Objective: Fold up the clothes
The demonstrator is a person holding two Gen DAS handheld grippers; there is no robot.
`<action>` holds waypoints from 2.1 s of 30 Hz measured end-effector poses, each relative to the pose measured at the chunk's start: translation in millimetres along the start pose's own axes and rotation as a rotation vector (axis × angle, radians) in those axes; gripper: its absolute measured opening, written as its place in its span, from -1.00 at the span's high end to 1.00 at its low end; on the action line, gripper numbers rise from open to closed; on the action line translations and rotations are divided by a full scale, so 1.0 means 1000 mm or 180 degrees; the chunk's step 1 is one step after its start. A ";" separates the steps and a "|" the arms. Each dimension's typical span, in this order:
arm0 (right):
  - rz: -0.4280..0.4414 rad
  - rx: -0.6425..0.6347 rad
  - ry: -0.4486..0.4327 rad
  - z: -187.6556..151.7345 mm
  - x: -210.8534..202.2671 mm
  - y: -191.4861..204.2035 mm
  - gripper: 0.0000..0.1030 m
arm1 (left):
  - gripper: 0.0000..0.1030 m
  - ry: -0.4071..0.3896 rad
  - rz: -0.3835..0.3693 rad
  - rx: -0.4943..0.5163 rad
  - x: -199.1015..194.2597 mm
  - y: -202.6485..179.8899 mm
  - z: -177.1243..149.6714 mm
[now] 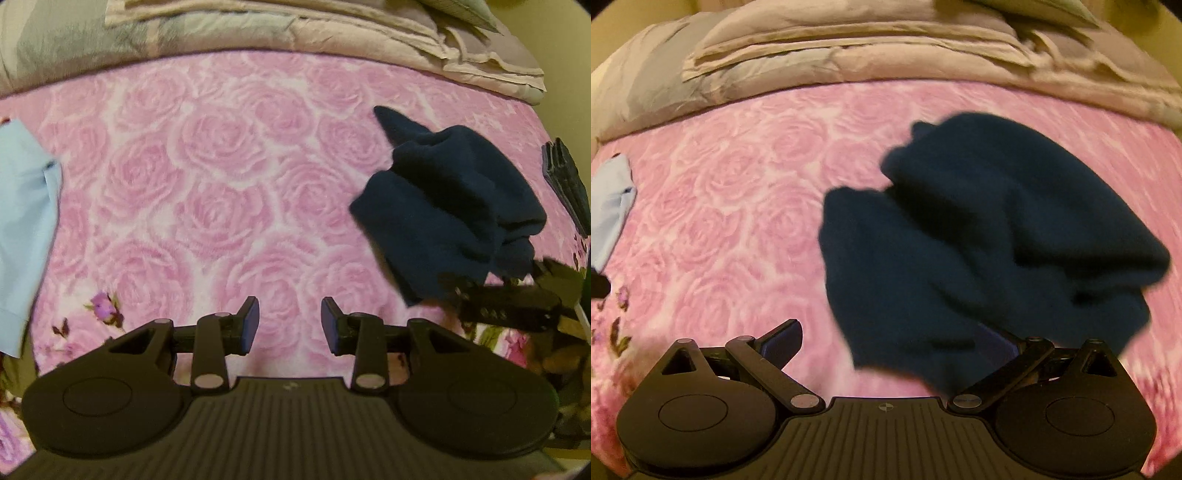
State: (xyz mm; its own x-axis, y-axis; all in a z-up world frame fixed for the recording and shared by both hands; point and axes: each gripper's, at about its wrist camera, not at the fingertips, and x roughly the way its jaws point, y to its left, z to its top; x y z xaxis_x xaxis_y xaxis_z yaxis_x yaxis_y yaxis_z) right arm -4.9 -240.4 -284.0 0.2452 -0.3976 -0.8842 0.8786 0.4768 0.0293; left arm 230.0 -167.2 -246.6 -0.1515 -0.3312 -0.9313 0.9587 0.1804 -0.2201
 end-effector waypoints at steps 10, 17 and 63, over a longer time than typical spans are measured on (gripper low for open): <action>-0.0332 -0.0911 -0.0134 -0.008 0.081 0.034 -0.51 | 0.38 0.0086 -0.0145 -0.0159 0.050 0.006 -0.004; -0.0086 -0.1012 -0.0495 -0.041 0.054 0.008 0.68 | 0.41 0.0143 -0.0115 -0.0118 0.068 -0.018 -0.008; -0.0195 0.3312 -0.0572 -0.157 -0.055 -0.536 0.59 | 0.79 -0.0095 -0.1894 -0.0950 0.220 -0.275 0.158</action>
State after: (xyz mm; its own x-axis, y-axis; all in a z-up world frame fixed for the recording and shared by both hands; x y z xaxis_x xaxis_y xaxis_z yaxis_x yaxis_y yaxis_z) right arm -553.7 -351.2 -323.9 0.1708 -0.5490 -0.8182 0.7890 -0.4211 0.4473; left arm -28.9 -436.4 -345.2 -0.6233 -0.4783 -0.6187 0.6052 0.2061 -0.7690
